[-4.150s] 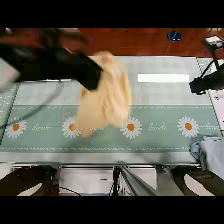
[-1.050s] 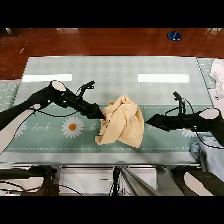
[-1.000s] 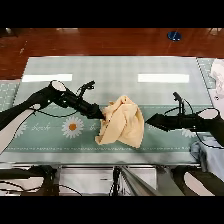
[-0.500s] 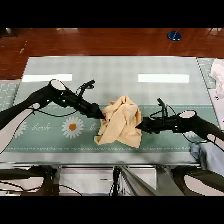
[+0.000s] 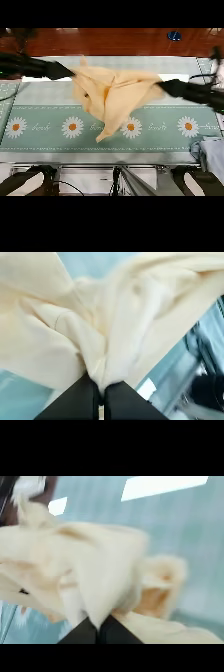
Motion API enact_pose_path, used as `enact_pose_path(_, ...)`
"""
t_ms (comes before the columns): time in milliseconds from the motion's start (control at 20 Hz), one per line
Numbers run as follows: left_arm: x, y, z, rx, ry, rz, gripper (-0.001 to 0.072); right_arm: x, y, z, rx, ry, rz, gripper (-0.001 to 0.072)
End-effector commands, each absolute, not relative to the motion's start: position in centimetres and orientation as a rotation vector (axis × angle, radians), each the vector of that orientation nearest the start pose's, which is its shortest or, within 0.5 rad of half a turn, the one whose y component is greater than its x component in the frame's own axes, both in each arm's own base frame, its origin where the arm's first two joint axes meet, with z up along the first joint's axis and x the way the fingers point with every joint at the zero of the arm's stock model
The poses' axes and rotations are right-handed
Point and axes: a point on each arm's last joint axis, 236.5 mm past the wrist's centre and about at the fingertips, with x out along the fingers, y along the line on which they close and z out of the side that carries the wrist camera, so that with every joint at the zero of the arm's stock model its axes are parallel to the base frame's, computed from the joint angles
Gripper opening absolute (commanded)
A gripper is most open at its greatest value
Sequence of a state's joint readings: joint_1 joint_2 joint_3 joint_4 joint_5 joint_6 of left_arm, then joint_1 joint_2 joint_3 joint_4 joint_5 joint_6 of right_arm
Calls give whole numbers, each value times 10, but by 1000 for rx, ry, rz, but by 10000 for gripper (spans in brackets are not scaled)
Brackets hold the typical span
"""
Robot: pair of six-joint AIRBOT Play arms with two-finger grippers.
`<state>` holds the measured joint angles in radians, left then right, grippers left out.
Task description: Fold the shirts.
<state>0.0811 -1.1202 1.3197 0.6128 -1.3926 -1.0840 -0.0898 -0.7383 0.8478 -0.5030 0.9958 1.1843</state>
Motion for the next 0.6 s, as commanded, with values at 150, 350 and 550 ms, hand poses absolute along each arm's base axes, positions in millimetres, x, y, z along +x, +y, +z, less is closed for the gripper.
enact_pose_path(150, 250, -96, 396, -106, 311, -485, 20, 234, 109, 402, 442, 150, 489, 22)
enact_pose_path(350, 161, -105, 451, -2, 98, -371, 20, 178, 124, 461, 441, 70, 524, 22)
enact_pose_path(550, 95, -130, 455, -14, 92, -388, 20, 125, 140, 497, 442, 26, 568, 23)
